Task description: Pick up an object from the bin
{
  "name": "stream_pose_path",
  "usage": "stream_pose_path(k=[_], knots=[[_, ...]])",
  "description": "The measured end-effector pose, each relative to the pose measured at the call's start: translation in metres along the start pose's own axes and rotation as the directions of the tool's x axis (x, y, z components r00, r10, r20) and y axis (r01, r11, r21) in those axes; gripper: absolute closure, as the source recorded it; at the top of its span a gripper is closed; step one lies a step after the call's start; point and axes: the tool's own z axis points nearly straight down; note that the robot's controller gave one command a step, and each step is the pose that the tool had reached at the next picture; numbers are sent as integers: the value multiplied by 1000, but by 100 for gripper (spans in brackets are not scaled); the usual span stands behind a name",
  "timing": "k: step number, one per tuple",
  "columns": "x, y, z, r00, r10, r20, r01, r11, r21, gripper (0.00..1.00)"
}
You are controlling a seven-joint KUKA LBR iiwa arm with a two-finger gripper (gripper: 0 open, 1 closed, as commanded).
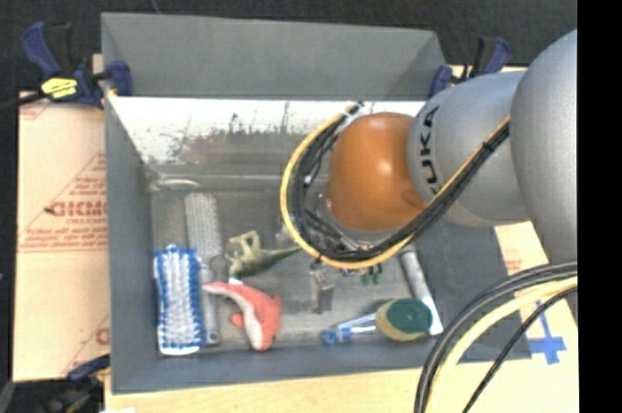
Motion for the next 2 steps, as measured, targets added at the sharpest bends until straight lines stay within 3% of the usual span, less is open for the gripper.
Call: stream_pose_path(k=[1, 2], knots=[[-49, 18, 18, 970, 245, 7, -245, 970, 1, 0], [-24, 77, 25, 967, 256, 2, -256, 967, 2, 100]])
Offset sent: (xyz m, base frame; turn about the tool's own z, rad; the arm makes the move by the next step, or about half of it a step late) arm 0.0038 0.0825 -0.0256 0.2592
